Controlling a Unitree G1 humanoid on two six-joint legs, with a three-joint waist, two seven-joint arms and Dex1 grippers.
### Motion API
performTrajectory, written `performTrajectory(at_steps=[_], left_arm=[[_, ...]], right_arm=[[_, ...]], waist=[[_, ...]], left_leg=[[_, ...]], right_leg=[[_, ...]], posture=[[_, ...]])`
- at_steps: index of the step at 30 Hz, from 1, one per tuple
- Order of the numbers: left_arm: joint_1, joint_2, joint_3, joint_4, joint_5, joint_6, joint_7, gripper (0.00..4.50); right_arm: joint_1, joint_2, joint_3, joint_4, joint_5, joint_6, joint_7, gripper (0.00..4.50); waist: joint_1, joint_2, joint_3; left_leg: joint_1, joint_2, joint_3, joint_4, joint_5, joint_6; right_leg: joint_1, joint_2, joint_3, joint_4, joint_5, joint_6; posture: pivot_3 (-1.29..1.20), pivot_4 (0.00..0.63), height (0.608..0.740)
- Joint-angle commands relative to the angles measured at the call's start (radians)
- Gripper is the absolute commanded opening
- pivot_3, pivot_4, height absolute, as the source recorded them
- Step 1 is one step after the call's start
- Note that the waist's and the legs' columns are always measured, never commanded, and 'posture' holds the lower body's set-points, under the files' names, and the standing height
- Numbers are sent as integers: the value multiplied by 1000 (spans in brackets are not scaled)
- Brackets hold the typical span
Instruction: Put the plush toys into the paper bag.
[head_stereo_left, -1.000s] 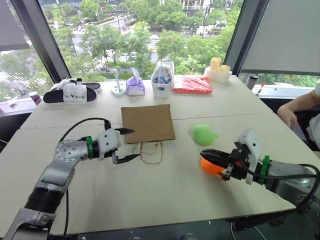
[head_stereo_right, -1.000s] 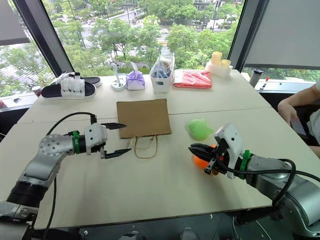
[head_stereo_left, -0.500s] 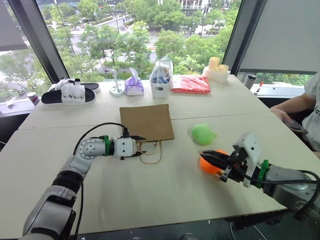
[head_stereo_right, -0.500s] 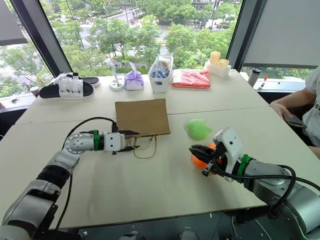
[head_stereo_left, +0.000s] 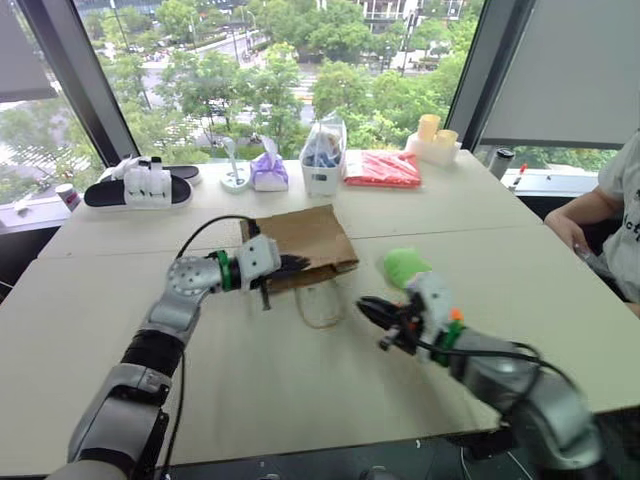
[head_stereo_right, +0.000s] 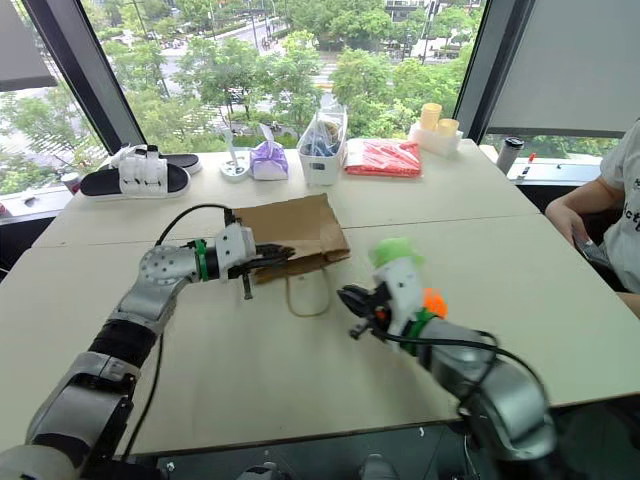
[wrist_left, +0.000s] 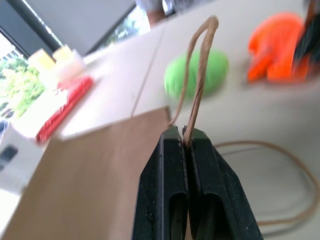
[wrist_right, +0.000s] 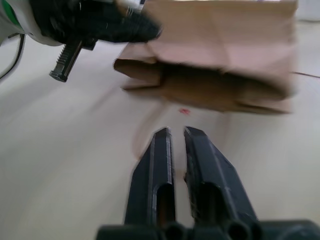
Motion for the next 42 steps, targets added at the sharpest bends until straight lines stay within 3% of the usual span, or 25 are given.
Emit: performTrajectory(at_steps=[1, 8, 13, 19, 24, 30, 39, 42], left_arm=[[-5, 20, 50, -163, -112, 203, -11, 80], [6, 54, 116, -373, -267, 507, 15, 80], [-42, 36, 193, -406, -327, 612, 115, 80], [-166, 0, 302, -324, -338, 601, 260, 80], [-173, -11, 332, -344, -366, 615, 289, 80], [-3, -21, 244, -442, -345, 610, 242, 80], [75, -29, 214, -479, -353, 603, 214, 80], [76, -22, 205, -484, -359, 616, 198, 0]], right_arm=[[-96, 78, 78, 149, -123, -103, -20, 368], [-312, 273, 100, 618, -246, -321, 3, 368], [-380, 331, 109, 867, -334, -452, 18, 368], [-348, 332, 107, 901, -375, -484, 71, 368], [-331, 320, 89, 880, -390, -477, 90, 368], [-309, 290, 45, 687, -365, -378, 97, 368], [-154, 69, -154, -88, -141, 145, 143, 368], [-47, -31, -297, -276, -42, 311, 162, 1126]], waist=[[-3, 0, 0], [-12, 0, 0], [-18, 0, 0], [-22, 0, 0], [-24, 1, 0], [-23, 1, 0], [-7, 1, 0], [5, 1, 0]], left_leg=[[1, 0, 0, 0, 0, 0], [2, 0, 0, -2, 0, 0], [2, 0, -1, -3, 0, 0], [2, -1, -1, -3, 1, -1], [4, 0, 0, -4, 1, -1], [4, 0, 0, -4, 1, -2], [1, 0, -1, -3, 1, -2], [0, 0, -1, -3, 1, -2]], right_leg=[[0, 0, 0, 1, 0, 0], [0, 0, 0, 3, 0, 0], [0, 1, 0, 3, 0, 0], [-2, 0, 0, 3, 0, 0], [-1, 0, 0, 4, 0, 0], [-1, 0, 1, 4, 0, 0], [-2, 0, 0, 3, 0, -1], [-1, 0, 0, 1, 0, -1]], posture=[[0, 150, 740], [0, 150, 740], [0, 150, 740], [0, 150, 740], [0, 150, 740], [0, 150, 740], [0, 150, 740], [0, 150, 740]])
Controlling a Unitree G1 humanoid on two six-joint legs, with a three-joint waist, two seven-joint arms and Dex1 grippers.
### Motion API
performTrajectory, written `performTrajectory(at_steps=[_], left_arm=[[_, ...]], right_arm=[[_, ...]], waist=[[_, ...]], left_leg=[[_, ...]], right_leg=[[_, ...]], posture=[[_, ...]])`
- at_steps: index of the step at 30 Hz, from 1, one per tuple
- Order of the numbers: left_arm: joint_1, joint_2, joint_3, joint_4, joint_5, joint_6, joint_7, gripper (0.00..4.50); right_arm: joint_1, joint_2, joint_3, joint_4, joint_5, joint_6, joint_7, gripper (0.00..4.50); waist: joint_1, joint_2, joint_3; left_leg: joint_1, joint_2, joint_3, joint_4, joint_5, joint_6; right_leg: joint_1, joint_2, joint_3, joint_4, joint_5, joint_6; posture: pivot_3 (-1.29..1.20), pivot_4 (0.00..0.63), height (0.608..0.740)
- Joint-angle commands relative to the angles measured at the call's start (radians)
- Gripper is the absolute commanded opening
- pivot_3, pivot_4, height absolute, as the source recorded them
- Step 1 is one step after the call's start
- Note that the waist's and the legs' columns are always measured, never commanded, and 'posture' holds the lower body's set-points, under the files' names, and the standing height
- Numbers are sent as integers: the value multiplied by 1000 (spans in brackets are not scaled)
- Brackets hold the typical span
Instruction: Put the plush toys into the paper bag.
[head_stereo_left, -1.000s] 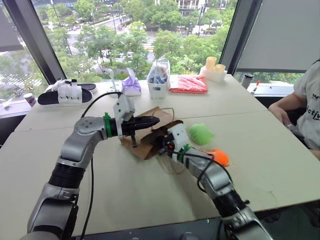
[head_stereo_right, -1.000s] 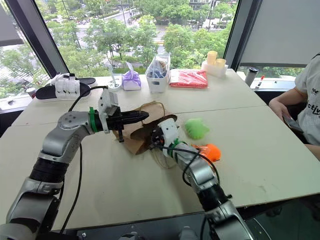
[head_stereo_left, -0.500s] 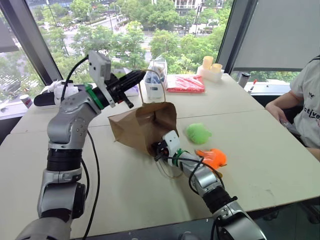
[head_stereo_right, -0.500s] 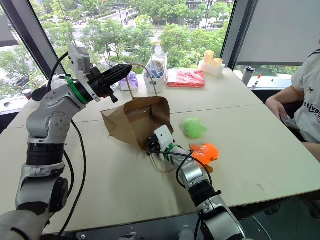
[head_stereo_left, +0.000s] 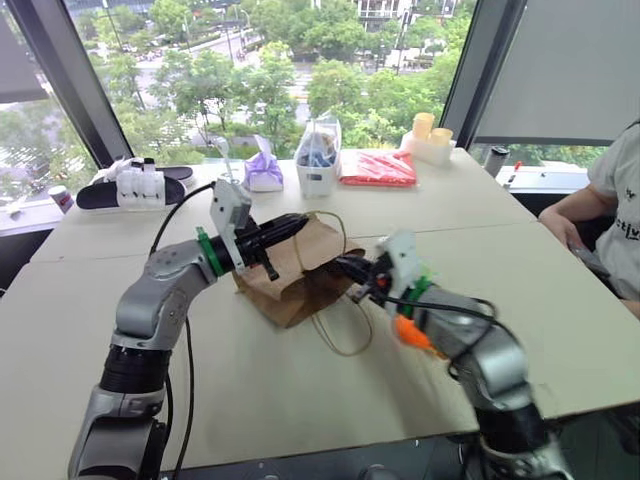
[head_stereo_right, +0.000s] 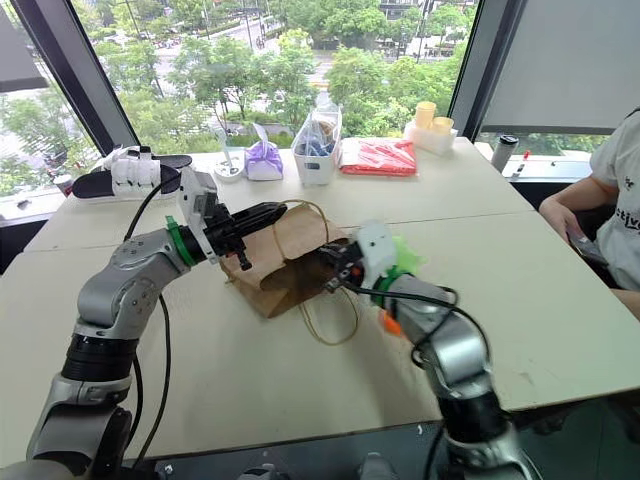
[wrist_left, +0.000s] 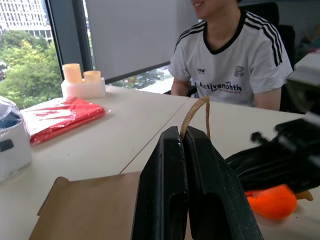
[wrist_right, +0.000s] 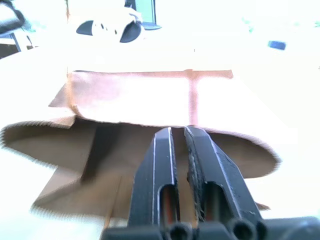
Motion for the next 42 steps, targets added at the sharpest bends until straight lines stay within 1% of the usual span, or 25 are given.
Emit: performTrajectory(at_steps=[1, 3, 4, 6, 7, 9, 13, 15, 16, 18, 23, 24, 26, 27, 28, 31, 33, 34, 36, 39, 41, 42], left_arm=[[-13, 14, 8, -38, -15, -3, -22, 0], [-17, 8, 5, -34, -16, -2, -27, 0], [-20, 6, 5, -34, -18, 0, -28, 0], [-27, 4, 6, -29, -16, 0, -30, 0], [-35, 2, 6, -22, -13, -1, -30, 0], [-44, -3, 4, -13, -6, -5, -29, 0], [-46, -9, -1, -13, 2, -9, -26, 0], [-45, -10, 0, -15, 6, -9, -22, 0], [-43, -10, 0, -19, 5, -7, -21, 0], [-38, -9, 1, -29, 4, -1, -16, 0], [-34, -5, -3, -41, 10, -3, -5, 0], [-34, -3, -1, -42, 10, -1, -2, 0], [-32, 1, 2, -44, 12, -2, 2, 0], [-31, 2, 4, -45, 13, -2, 3, 0], [-30, 2, 4, -46, 14, -3, 4, 0], [-25, 1, 8, -53, 8, 4, 7, 0], [-22, 1, 11, -55, 2, 10, 9, 0], [-22, 1, 13, -54, -1, 13, 11, 0], [-23, 3, 17, -51, -5, 17, 12, 0], [-32, 7, 26, -52, -23, 39, 13, 0], [-41, 5, 29, -48, -32, 49, 14, 0], [-46, 2, 29, -48, -36, 53, 16, 0]], right_arm=[[103, -92, -155, -207, 118, 166, 36, 1578], [180, -158, -218, -261, 139, 213, 48, 2511], [203, -189, -228, -272, 135, 223, 45, 3044], [249, -253, -220, -262, 107, 230, 39, 4006], [278, -291, -200, -233, 66, 208, 27, 4462], [310, -322, -173, -174, 21, 166, 7, 4462], [340, -318, -113, -52, -8, 66, 29, 4462], [323, -288, -88, 31, -36, 1, 13, 4462], [316, -293, -62, 68, -60, -46, 18, 4462], [291, -251, -56, 139, -55, -95, 18, 4462], [262, -251, -16, 240, -112, -198, 30, 4462], [257, -251, -10, 254, -123, -214, 30, 4226], [249, -246, -5, 271, -129, -238, 38, 3612], [245, -245, -4, 274, -132, -246, 39, 3194], [242, -243, -7, 276, -133, -249, 38, 2562], [236, -248, -24, 262, -126, -246, 46, 1164], [237, -252, -44, 238, -112, -230, 50, 276], [241, -262, -48, 220, -107, -221, 59, 26], [250, -273, -65, 155, -77, -196, 83, 26], [206, -269, -94, -19, 47, -93, 121, 26], [154, -247, -77, -77, 100, -40, 117, 26], [122, -223, -47, -85, 108, -25, 102, 26]], waist=[[5, 0, 0], [8, 0, 0], [8, 0, 0], [4, 0, 0], [5, 0, 0], [6, 0, 0], [5, 0, 0], [4, -1, 0], [5, -1, 0], [5, -1, 0], [5, -1, 0], [4, -1, 0], [3, -1, 0], [2, -1, 0], [2, -1, 0], [2, -1, 0], [3, -1, 0], [3, -1, 0], [4, -1, 0], [3, -1, 0], [1, -1, 0], [2, -1, 0]], left_leg=[[0, 0, 0, 0, 0, 0], [0, 0, 0, 0, 0, 0], [0, 0, 0, 1, 0, 0], [0, 0, 2, 1, 0, 0], [1, 0, 2, 1, 0, 0], [1, 0, 2, 1, 0, 0], [2, 0, 3, 1, 0, 0], [2, 0, 3, 1, 0, 0], [2, 0, 3, 1, 0, 0], [2, 0, 3, 1, 0, 0], [3, 0, 3, 1, 0, 0], [3, 0, 3, 1, 0, 0], [3, 0, 3, 1, 0, 0], [4, 0, 3, 1, 0, 0], [4, 0, 3, 1, 0, 0], [4, 1, 3, 1, 0, 0], [4, 1, 3, 1, 0, 0], [4, 1, 3, 1, 0, 0], [4, 0, 3, 1, 0, 0], [3, 1, 2, 1, 0, 0], [4, 1, 2, 1, 0, 0], [4, 1, 2, 1, 0, 0]], right_leg=[[0, 0, 0, 0, 0, 0], [1, 0, 0, -1, 0, 0], [1, 0, 0, -2, 0, 0], [2, 0, 0, -2, 0, 0], [2, 0, 0, -2, 0, 0], [3, 0, 0, -2, 0, 0], [4, 0, 0, -2, 0, 0], [3, 0, 0, -2, 0, 0], [4, 0, 0, -2, 0, 0], [4, 0, 0, -2, 0, 0], [4, 0, 1, -2, 0, 0], [4, 0, 1, -2, 0, 0], [5, 0, 1, -2, 0, 0], [5, 0, 1, -2, 0, 0], [5, 0, 1, -2, 0, 0], [5, 0, 1, -2, 0, 0], [5, 0, 1, -2, 0, 0], [5, 0, 1, -2, 0, 0], [5, 0, 1, -2, 0, 0], [4, 0, 1, -2, 0, 0], [4, 0, 1, -2, 0, 0], [4, 0, 1, -2, 0, 0]], posture=[[0, 150, 740], [0, 150, 740], [0, 150, 740], [0, 150, 740], [0, 150, 740], [0, 150, 740], [0, 150, 740], [0, 150, 740], [0, 150, 740], [0, 150, 740], [0, 150, 740], [0, 150, 740], [0, 150, 740], [0, 150, 740], [0, 150, 740], [0, 150, 740], [0, 150, 740], [0, 150, 740], [0, 150, 740], [0, 150, 740], [0, 150, 740], [0, 150, 740]])
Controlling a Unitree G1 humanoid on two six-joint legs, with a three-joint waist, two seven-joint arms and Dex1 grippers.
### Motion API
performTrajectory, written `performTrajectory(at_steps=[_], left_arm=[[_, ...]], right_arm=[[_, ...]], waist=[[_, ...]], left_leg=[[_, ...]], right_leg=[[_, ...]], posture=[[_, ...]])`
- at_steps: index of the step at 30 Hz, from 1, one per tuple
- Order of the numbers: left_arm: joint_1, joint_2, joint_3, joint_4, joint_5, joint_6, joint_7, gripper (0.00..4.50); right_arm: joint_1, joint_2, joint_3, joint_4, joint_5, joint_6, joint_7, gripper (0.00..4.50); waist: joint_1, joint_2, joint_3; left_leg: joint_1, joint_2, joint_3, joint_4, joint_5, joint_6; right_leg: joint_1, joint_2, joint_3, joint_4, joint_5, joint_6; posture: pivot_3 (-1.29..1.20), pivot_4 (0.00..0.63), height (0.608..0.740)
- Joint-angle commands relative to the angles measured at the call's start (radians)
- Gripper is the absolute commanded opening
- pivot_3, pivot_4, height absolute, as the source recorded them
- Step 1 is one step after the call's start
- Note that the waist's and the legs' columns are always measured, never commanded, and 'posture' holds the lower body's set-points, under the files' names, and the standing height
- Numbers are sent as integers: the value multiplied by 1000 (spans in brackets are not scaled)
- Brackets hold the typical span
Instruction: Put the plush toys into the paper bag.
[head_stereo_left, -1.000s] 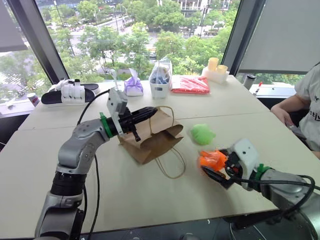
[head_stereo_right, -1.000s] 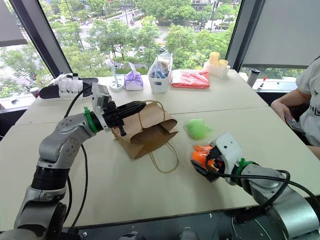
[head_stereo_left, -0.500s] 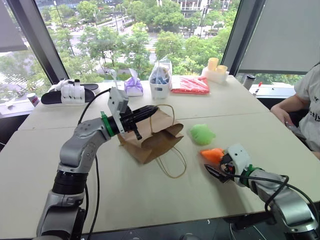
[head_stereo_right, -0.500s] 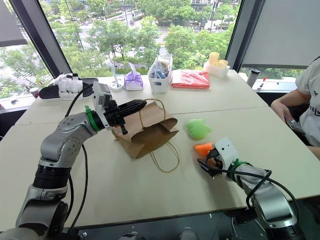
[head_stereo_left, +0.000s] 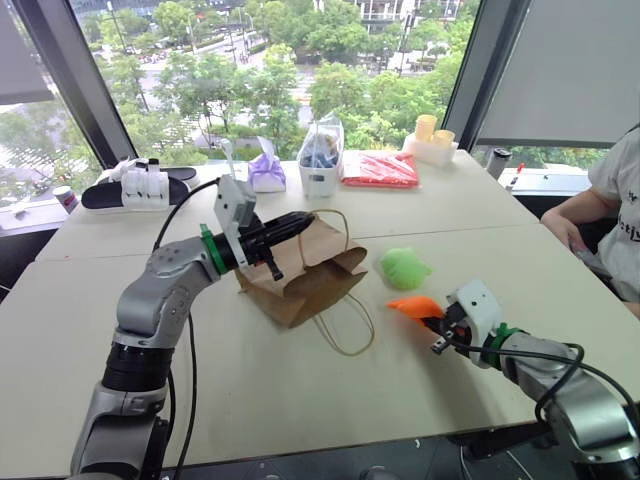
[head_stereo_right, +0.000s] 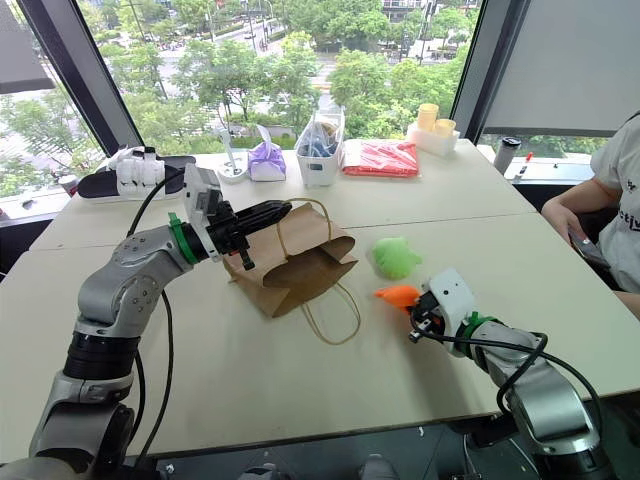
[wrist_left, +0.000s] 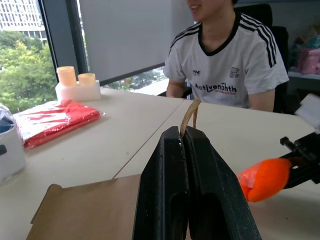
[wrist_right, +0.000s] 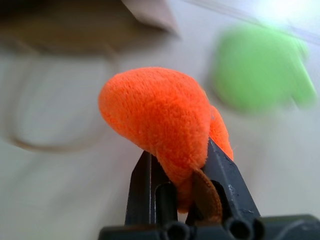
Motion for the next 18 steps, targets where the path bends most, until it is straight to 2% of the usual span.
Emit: performTrajectory(at_steps=[1, 6, 9, 12, 15, 18], left_arm=[[-36, 2, 26, -29, -29, 9, 4, 0], [-59, -10, 27, -42, -70, 51, 6, 0], [-66, -12, 38, -50, -101, 79, 10, 0], [-71, -11, 49, -61, -134, 112, 16, 0], [-71, -12, 68, -82, -183, 156, 34, 0], [-60, -14, 65, -98, -183, 158, 50, 0]], right_arm=[[-90, 49, 38, -89, 64, 52, -23, 26], [-204, 204, 282, 100, -68, -41, -93, 26], [-263, 280, 368, 251, -135, -137, -98, 26], [-335, 341, 421, 415, -201, -243, -95, 26], [-429, 429, 414, 598, -223, -341, -97, 26], [-492, 465, 408, 724, -263, -418, -96, 26]], waist=[[2, 0, 0], [4, 0, 0], [2, 0, 0], [0, 0, 0], [-4, 0, 0], [-4, 0, 0]], left_leg=[[0, 0, 0, 0, 0, 0], [0, 0, -1, 0, 0, 0], [0, 0, 0, 0, 0, 0], [0, -1, 0, 0, 0, 0], [0, 0, -1, -1, 0, 0], [0, 0, -1, -2, 0, -1]], right_leg=[[0, 0, 0, 0, 0, 0], [1, 0, 0, 0, 0, 0], [0, 0, 0, 0, 0, 0], [-1, 0, 0, 0, 0, 0], [-1, 0, 0, 0, 0, 0], [-2, 0, 0, 2, 0, 0]], posture=[[0, 150, 740], [0, 150, 740], [0, 150, 740], [0, 150, 740], [0, 150, 740], [0, 150, 740]])
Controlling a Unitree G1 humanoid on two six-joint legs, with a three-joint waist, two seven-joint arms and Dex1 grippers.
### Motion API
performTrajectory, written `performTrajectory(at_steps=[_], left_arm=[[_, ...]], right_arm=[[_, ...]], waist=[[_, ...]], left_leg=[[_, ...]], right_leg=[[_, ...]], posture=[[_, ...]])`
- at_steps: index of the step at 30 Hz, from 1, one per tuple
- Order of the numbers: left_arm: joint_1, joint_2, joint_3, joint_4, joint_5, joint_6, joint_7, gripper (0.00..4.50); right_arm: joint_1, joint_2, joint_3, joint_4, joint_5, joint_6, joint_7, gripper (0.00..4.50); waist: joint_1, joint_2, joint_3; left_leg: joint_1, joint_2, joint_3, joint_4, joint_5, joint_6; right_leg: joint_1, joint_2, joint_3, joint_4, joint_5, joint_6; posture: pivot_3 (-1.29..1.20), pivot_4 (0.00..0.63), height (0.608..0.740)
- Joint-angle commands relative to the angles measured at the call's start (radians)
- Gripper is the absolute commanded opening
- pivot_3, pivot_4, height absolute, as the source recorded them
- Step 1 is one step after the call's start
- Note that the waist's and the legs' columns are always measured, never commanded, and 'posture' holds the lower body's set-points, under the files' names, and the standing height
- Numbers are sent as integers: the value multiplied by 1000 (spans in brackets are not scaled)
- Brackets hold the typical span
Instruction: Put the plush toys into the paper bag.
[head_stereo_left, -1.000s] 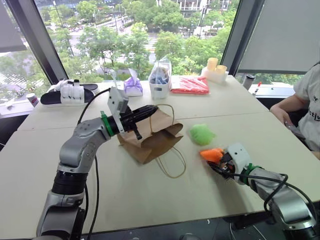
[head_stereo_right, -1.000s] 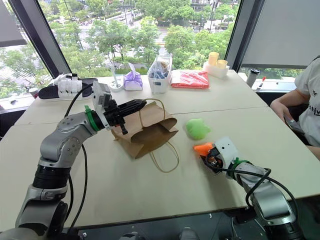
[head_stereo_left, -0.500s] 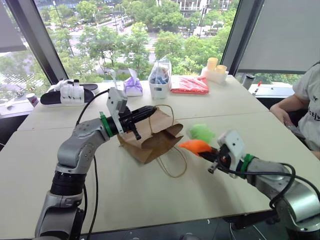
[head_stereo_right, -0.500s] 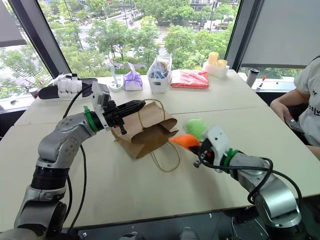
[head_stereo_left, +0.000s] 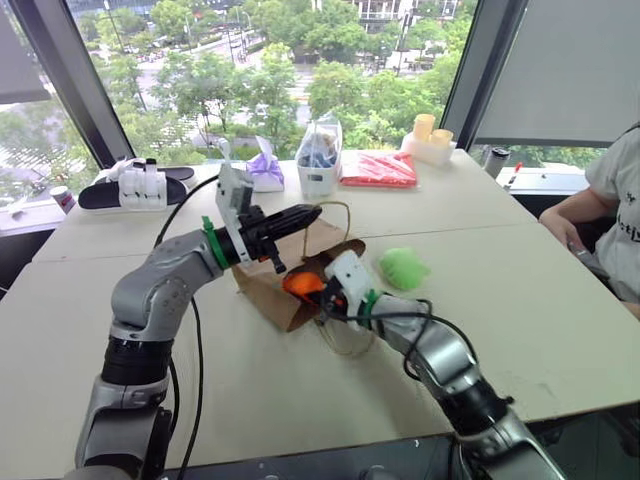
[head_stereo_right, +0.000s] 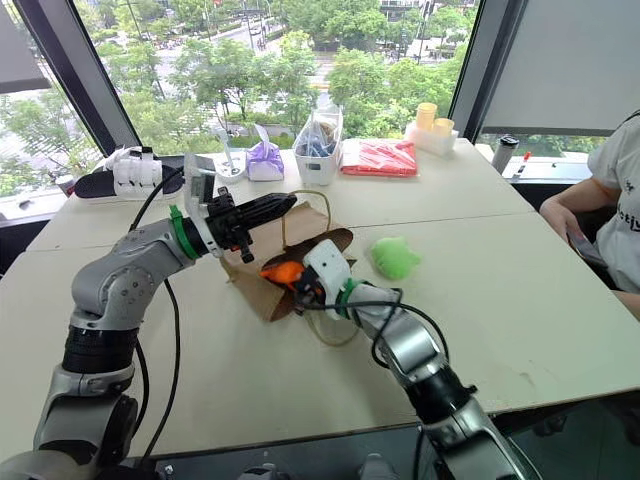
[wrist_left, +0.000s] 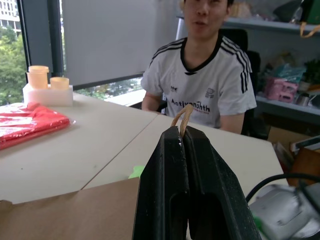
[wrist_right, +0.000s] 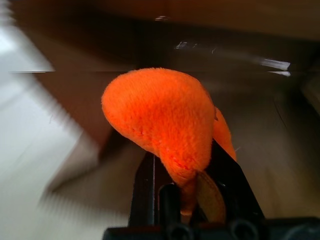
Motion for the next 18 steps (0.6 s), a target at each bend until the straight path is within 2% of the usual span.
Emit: performTrajectory(at_steps=[1, 5, 9, 14, 18], left_arm=[[-11, 1, 21, -59, -24, 5, 21, 0], [9, -16, 12, -86, -26, 7, 47, 0], [18, -27, 9, -82, -12, -4, 61, 0], [23, -26, 2, -64, 4, -18, 56, 0], [25, -20, 3, -55, 11, -22, 46, 0]], right_arm=[[-71, 37, -19, 102, -37, -103, 0, 26], [-132, 83, -38, 208, -32, -162, 27, 26], [-153, 106, -49, 259, -32, -190, 54, 1773], [-113, 81, -54, 173, -32, -147, 87, 4332], [-31, 9, -56, -55, 12, -39, 156, 4431]], waist=[[2, 0, 0], [2, 0, 0], [0, 0, 0], [0, 0, 0], [4, 0, 0]], left_leg=[[0, 0, 0, 0, 0, 0], [-1, 0, 0, 0, 0, 0], [0, 0, 0, 0, 0, 0], [0, 0, 0, 0, 0, 0], [-1, -1, -1, 0, 0, 0]], right_leg=[[0, 0, 0, 0, 0, 0], [0, 0, 0, 0, 0, 0], [0, 0, 0, 0, 0, 0], [-1, 0, 0, 0, 0, 0], [-1, 0, 0, 0, 0, 0]], posture=[[0, 150, 740], [0, 150, 740], [0, 150, 740], [0, 150, 740], [0, 150, 740]])
